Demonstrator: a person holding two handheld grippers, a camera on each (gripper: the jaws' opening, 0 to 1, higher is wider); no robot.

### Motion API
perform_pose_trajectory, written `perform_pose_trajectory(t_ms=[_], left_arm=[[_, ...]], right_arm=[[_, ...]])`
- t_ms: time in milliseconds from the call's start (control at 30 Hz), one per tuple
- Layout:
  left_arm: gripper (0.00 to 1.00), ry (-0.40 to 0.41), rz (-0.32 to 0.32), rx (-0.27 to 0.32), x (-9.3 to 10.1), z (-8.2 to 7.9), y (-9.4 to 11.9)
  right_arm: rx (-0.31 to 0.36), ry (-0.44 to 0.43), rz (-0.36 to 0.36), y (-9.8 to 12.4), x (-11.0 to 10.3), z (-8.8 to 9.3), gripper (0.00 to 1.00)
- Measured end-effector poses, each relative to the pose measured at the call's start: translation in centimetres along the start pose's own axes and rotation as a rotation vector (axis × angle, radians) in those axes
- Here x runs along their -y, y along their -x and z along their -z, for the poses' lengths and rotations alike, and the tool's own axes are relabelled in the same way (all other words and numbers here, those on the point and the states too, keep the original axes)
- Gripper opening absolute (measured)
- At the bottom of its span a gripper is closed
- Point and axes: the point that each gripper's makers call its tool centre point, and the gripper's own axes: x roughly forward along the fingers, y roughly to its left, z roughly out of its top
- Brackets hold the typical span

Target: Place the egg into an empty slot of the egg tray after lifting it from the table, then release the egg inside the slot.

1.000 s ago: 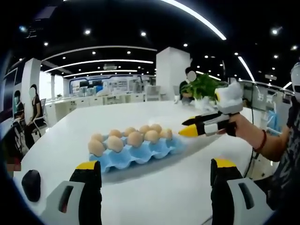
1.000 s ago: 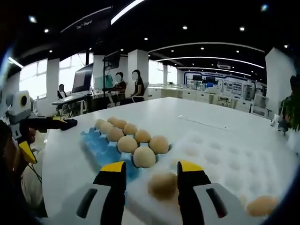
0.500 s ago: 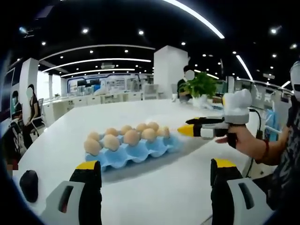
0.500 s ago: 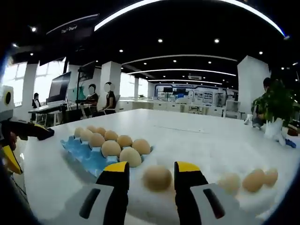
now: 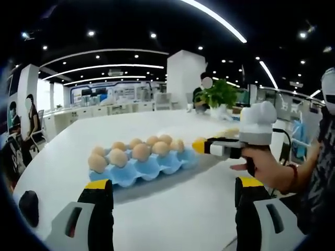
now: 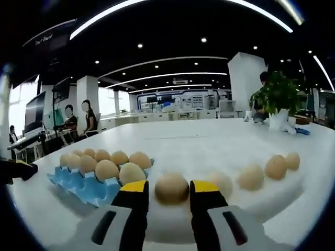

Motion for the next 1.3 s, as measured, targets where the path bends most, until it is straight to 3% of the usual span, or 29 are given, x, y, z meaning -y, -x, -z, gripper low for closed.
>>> perform_pose_trajectory(t_ms=[100, 267, 867, 1300], left_arm=[[0.98, 0.001, 0.014, 0.008, 0.2, -0.2, 0.0], [0.98, -0.006, 0.018, 0.008, 0.2, -0.2, 0.2], [0.98, -0.002, 0.003, 0.006, -0.3, 0.1, 0.7], [0.98, -0.007, 0.006, 0.011, -0.2, -0.2, 0.6]], right_arm=[[-0.056, 0.041, 0.008, -0.2, 0.2, 0.3, 0.28], [0.004, 0.056, 0.027, -0.3, 0.1, 0.2, 0.28], [-0.018, 0.035, -0.056, -0.1, -0.2, 0.0, 0.27], [0.051, 0.115, -0.088, 0.8, -1.1, -1.7, 0.27]])
